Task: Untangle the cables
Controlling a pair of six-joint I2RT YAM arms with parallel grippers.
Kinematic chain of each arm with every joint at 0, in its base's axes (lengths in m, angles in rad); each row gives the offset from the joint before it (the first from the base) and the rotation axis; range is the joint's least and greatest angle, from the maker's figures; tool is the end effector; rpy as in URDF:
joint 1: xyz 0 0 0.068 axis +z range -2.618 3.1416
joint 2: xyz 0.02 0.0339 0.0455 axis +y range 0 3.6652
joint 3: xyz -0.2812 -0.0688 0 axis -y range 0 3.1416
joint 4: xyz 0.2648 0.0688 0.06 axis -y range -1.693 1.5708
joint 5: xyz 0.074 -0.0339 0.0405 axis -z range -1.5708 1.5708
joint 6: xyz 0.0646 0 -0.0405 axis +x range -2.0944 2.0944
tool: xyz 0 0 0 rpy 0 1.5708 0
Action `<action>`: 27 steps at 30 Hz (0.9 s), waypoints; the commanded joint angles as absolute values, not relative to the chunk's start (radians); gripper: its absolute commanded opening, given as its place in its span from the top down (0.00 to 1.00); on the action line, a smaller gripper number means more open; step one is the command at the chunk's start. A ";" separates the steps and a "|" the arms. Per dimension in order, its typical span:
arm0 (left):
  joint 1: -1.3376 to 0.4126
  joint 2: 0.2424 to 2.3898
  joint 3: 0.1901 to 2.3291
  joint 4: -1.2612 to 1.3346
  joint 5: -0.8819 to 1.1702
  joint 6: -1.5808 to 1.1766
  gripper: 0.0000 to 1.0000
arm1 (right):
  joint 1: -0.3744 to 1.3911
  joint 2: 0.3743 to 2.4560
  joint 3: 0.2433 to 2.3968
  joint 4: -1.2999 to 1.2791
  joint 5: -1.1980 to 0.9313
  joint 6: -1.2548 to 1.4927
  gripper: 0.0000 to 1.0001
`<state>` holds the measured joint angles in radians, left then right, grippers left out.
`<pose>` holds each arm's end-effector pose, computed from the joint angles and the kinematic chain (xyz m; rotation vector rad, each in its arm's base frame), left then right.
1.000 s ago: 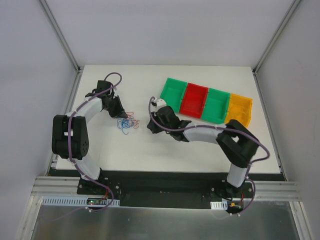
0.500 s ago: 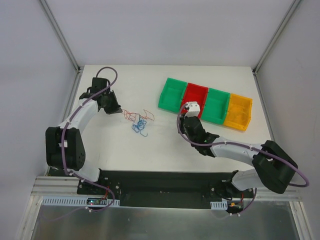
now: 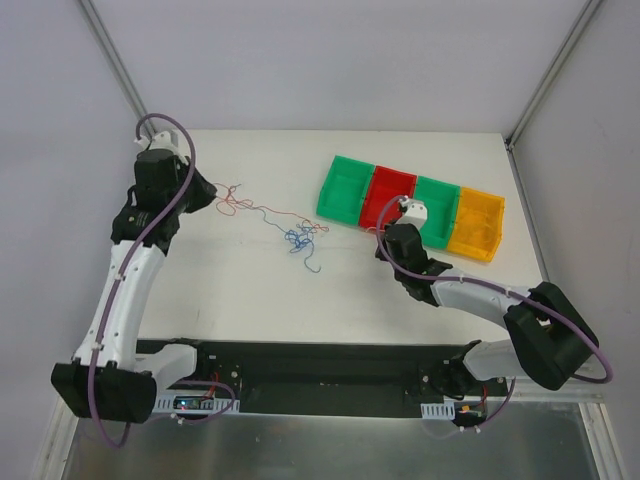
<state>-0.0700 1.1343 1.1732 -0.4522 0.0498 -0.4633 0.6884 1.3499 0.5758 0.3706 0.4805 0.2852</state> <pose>0.2893 -0.0235 0.3830 -0.3597 1.9725 -0.3933 0.2587 0.1742 0.1941 -0.0795 1.9288 0.1761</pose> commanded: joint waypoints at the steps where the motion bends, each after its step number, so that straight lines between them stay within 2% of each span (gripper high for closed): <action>1: -0.058 1.020 1.247 -0.446 0.005 -0.495 1.00 | 0.681 1.356 0.595 0.382 0.439 0.298 0.99; 15: -0.058 0.764 1.358 -0.445 -0.380 -0.500 1.00 | 0.672 1.325 0.568 0.387 0.443 0.318 0.99; 27: -0.064 0.733 1.345 -0.437 -0.548 -0.391 1.00 | 0.670 1.270 0.520 0.399 0.508 0.347 0.99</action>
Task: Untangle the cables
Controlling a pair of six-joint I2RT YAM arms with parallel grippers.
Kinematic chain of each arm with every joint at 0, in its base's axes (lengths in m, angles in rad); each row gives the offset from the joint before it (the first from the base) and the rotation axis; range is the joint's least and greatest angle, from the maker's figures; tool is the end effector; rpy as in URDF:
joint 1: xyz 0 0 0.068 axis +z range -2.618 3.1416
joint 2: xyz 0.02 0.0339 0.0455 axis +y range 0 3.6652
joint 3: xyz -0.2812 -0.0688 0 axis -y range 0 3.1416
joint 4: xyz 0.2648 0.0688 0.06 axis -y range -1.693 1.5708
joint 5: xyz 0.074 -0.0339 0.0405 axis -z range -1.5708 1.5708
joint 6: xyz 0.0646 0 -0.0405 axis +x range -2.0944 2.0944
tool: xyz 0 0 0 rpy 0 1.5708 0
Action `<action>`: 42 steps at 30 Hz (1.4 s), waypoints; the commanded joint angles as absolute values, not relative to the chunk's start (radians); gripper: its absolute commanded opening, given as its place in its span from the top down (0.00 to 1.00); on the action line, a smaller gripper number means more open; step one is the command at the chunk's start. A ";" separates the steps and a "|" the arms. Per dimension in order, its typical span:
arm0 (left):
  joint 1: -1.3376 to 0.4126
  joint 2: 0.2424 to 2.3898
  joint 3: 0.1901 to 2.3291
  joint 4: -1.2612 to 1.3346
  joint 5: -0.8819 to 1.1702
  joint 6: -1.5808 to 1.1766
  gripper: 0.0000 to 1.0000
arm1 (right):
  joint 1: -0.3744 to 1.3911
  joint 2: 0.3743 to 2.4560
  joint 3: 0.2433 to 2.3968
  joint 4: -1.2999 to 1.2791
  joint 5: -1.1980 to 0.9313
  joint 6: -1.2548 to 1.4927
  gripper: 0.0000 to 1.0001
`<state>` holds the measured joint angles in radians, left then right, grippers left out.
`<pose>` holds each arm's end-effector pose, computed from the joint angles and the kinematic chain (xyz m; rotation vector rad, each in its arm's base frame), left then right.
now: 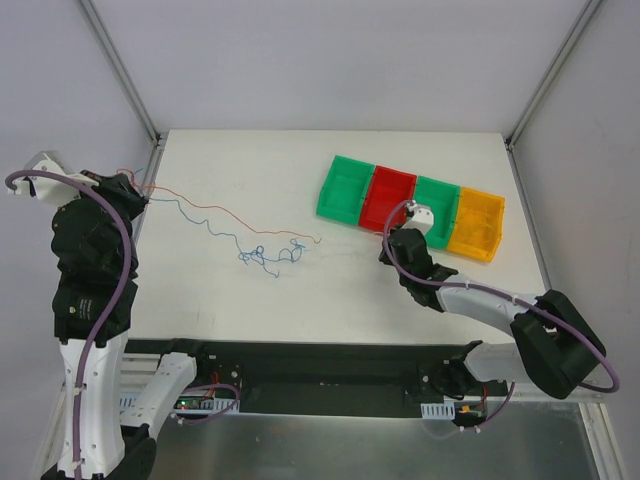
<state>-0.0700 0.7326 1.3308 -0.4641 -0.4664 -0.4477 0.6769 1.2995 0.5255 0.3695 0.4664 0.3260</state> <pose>0.1282 0.0201 0.5179 -0.6369 1.3045 -0.0886 0.2497 0.1634 0.1904 -0.0388 1.9352 0.2081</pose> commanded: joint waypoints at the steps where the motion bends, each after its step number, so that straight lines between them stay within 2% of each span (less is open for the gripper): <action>1: -0.064 0.736 1.350 -0.436 -0.551 -0.387 1.00 | 0.670 1.275 0.523 0.399 0.502 0.344 0.99; 4: -0.067 0.747 1.356 -0.431 -0.456 -0.399 1.00 | 0.669 1.290 0.538 0.411 0.444 0.315 0.99; 12: -0.067 0.920 1.354 -0.433 0.219 -0.465 1.00 | 0.699 1.377 0.603 0.469 0.230 0.204 0.99; 16: -0.067 0.972 1.364 -0.428 0.402 -0.512 1.00 | 0.744 1.396 0.630 0.482 0.206 0.137 1.00; 18: -0.067 0.985 1.367 -0.426 0.452 -0.525 1.00 | 0.758 1.396 0.634 0.506 0.164 0.104 0.92; 22: -0.067 0.973 1.353 -0.426 0.472 -0.528 1.00 | 0.762 1.399 0.676 0.503 0.030 0.049 0.60; 27: -0.067 0.942 1.315 -0.426 0.477 -0.528 1.00 | 0.776 1.352 0.793 0.387 -0.037 0.025 0.39; 30: -0.067 0.936 1.298 -0.426 0.489 -0.534 1.00 | 0.795 1.336 0.860 0.393 -0.112 0.015 0.32; 35: -0.069 0.948 1.269 -0.426 0.534 -0.560 1.00 | 0.834 1.410 1.052 0.407 -0.264 0.028 0.27; 42: -0.081 0.960 1.235 -0.426 0.564 -0.571 1.00 | 0.906 1.525 1.290 0.356 -0.327 0.006 0.26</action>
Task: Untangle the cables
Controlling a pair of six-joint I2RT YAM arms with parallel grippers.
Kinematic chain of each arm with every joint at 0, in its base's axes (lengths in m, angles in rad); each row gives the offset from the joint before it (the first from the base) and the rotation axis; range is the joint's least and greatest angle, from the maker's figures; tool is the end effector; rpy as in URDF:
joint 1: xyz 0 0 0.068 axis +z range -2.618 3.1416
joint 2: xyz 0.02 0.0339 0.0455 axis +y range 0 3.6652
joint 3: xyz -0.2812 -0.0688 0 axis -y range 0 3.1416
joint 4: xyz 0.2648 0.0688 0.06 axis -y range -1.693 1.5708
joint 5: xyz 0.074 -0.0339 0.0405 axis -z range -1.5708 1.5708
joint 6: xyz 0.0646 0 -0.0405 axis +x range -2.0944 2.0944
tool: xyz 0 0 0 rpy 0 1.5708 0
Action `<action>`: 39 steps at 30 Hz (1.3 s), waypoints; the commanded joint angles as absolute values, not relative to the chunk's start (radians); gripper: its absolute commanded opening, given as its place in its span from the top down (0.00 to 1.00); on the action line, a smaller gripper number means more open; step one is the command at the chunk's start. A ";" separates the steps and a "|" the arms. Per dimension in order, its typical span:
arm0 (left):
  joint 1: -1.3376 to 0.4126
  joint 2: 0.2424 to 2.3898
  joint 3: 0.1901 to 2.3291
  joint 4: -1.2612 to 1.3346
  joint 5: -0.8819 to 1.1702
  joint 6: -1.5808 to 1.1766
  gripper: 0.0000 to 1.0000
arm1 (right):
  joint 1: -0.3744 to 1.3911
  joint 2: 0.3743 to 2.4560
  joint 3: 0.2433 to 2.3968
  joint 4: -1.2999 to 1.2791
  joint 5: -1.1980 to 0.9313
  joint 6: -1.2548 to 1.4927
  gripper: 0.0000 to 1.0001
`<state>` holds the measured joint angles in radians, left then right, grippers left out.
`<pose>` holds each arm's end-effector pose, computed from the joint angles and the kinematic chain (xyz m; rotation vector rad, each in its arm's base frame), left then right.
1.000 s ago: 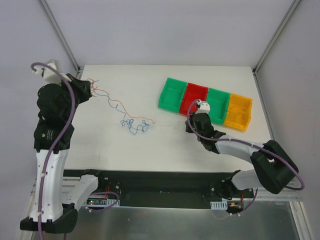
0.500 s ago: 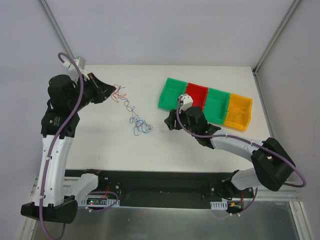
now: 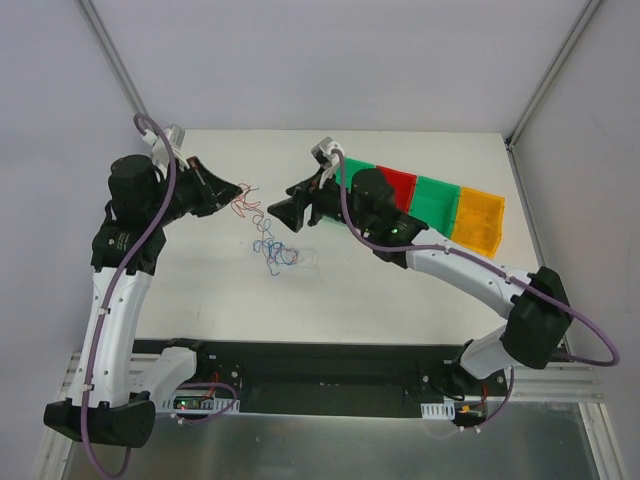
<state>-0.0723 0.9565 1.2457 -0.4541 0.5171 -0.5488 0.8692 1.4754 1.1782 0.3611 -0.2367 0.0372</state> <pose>0.2201 -0.0480 0.4550 -0.0320 1.8000 -0.8972 0.2469 0.3157 0.3820 -0.8138 1.3512 0.8977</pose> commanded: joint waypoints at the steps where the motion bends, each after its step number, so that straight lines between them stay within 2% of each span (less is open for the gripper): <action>1: -0.083 0.963 1.232 -0.426 0.569 -0.572 1.00 | 0.916 1.540 1.313 0.348 -0.331 0.006 0.26; 5: -0.094 0.977 1.226 -0.426 0.580 -0.571 1.00 | 0.936 1.598 1.380 0.328 -0.365 -0.021 0.27; 9: -0.098 0.997 1.224 -0.425 0.586 -0.566 1.00 | 0.950 1.649 1.413 0.322 -0.370 -0.018 0.37; 11: -0.103 1.015 1.223 -0.423 0.584 -0.565 1.00 | 0.953 1.670 1.422 0.321 -0.382 -0.017 0.60; 13: -0.107 1.037 1.220 -0.420 0.591 -0.555 1.00 | 0.951 1.671 1.413 0.322 -0.362 -0.012 0.90; 14: -0.107 1.049 1.220 -0.420 0.600 -0.545 1.00 | 0.953 1.652 1.396 0.324 -0.338 -0.005 0.99; 16: -0.107 1.086 1.220 -0.420 0.626 -0.506 0.99 | 0.951 1.609 1.338 0.340 -0.296 -0.003 0.99; 20: -0.107 1.158 1.218 -0.410 0.646 -0.463 0.54 | 0.940 1.517 1.246 0.371 -0.290 0.077 0.99; 25: -0.107 1.146 1.137 -0.303 0.640 -0.500 0.23 | 0.893 1.448 1.186 0.356 -0.316 0.167 0.99; 27: -0.107 1.126 1.063 -0.208 0.690 -0.541 0.19 | 0.871 1.436 1.171 0.357 -0.321 0.205 0.99; 31: -0.115 1.109 0.944 -0.063 0.808 -0.597 0.23 | 0.833 1.419 1.144 0.368 -0.328 0.274 0.99; 34: -0.138 1.082 0.887 -0.038 0.819 -0.581 0.22 | 0.825 1.410 1.132 0.376 -0.331 0.298 0.99; 39: -0.196 1.071 0.861 -0.035 0.782 -0.563 0.13 | 0.825 1.402 1.123 0.405 -0.363 0.328 0.99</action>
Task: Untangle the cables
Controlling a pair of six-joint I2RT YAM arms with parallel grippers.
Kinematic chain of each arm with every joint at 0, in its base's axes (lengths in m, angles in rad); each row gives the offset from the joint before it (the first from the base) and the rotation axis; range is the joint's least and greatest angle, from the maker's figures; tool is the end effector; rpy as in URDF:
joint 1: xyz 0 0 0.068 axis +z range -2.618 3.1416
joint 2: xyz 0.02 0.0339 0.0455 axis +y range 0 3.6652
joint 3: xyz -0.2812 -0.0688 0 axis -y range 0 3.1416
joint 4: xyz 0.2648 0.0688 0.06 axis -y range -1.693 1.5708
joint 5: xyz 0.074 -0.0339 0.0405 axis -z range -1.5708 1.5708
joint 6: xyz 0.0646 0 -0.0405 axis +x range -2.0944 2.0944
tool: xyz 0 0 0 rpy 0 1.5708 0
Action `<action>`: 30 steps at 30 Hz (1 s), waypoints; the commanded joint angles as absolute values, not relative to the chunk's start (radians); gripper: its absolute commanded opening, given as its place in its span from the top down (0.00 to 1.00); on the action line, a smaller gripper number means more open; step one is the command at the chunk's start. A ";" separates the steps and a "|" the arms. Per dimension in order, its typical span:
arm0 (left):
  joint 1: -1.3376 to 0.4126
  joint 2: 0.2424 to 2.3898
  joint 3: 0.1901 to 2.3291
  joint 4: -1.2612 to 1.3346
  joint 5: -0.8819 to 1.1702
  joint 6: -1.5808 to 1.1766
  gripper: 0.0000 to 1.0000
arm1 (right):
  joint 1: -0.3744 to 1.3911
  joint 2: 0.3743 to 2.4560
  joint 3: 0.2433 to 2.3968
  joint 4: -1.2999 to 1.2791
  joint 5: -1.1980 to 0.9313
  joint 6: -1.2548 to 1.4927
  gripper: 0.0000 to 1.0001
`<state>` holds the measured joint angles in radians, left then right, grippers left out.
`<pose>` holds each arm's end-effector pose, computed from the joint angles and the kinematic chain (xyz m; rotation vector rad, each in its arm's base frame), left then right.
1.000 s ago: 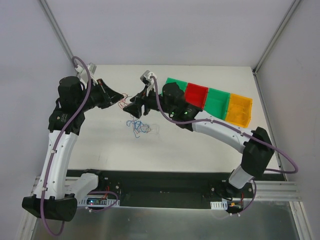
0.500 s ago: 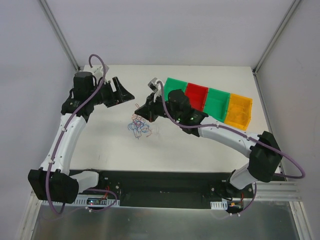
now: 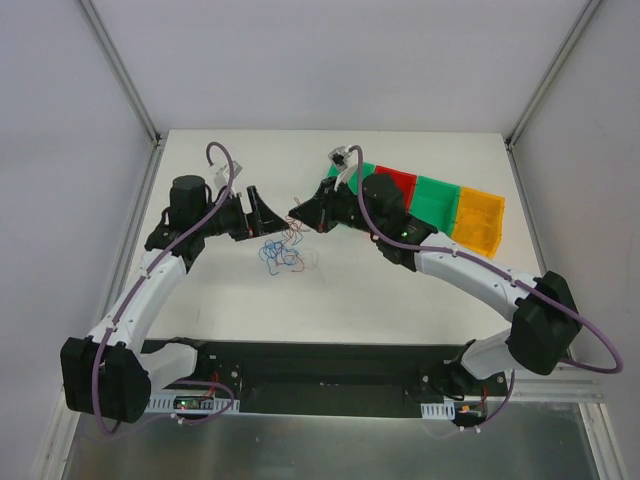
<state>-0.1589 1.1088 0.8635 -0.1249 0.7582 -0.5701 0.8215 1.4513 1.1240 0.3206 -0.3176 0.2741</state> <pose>0.2683 -0.0880 0.3154 0.1229 2.0239 -1.2055 0.2521 0.3007 0.3635 -0.7065 1.5345 1.0912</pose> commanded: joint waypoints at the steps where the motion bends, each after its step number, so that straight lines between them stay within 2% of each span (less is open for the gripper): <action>1: -0.213 1.077 0.867 -0.034 0.770 -0.560 0.10 | 0.825 1.396 1.120 0.411 -0.368 0.333 0.99; 4: -0.265 1.113 0.890 -0.034 0.709 -0.554 0.01 | 0.825 1.379 1.112 0.428 -0.385 0.353 0.99; 10: -0.281 1.224 0.946 -0.040 0.657 -0.575 0.01 | 0.827 1.329 1.075 0.503 -0.420 0.414 0.99; 23: -0.290 1.566 1.012 -0.107 0.557 -0.600 0.21 | 0.828 1.112 1.031 0.575 -0.466 0.480 0.99; 30: -0.242 1.672 0.971 -0.139 0.480 -0.615 0.24 | 0.825 0.948 1.163 0.379 -0.410 0.339 0.99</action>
